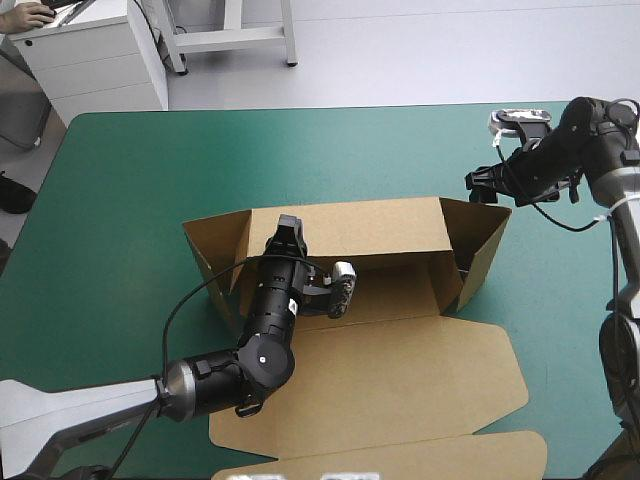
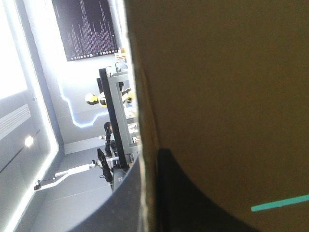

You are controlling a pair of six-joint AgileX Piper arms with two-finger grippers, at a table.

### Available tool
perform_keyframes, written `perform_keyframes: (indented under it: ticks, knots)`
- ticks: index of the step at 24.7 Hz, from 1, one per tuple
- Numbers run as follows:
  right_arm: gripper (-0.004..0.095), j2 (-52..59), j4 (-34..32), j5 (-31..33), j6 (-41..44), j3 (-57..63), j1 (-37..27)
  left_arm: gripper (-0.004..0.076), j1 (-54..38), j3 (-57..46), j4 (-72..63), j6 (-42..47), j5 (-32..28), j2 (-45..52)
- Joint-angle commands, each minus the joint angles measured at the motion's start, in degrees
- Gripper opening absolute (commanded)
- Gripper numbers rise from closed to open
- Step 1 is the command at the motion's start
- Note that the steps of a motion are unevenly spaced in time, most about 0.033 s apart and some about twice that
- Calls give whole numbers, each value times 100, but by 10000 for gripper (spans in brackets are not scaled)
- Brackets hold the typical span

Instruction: Fold the box

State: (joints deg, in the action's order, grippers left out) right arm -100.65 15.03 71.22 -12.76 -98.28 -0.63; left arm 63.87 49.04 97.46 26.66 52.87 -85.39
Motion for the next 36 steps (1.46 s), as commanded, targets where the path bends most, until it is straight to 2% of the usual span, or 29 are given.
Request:
perform_keyframes:
  ticks: [1, 8, 13, 20, 22, 25, 29, 36]
  knots:
    - [697, 462, 242, 63, -215, -108, -101, -10, 55, 82, 295, -14, 330, 194]
    - [695, 867, 332, 63, -375, 434, -211, -10, 55, 82, 274, -14, 449, 194]
    - [683, 1157, 760, -203, -651, 1108, -211, -10, 55, 82, 260, -14, 402, 194]
    - [672, 1523, 819, -409, -767, 1729, -211, -10, 55, 82, 258, -14, 397, 194]
    - [672, 1684, 990, -617, -1002, 2053, -211, -10, 55, 82, 247, -14, 397, 194]
    - [670, 1947, 1594, -836, -1989, 2623, -211, -10, 55, 82, 247, -8, 397, 194]
    - [670, 2057, 1976, -612, -2653, 2952, -211, -10, 55, 82, 247, -8, 397, 194]
    - [670, 2130, 2321, -160, -2968, 2960, -188, -10, 55, 82, 247, -8, 397, 194]
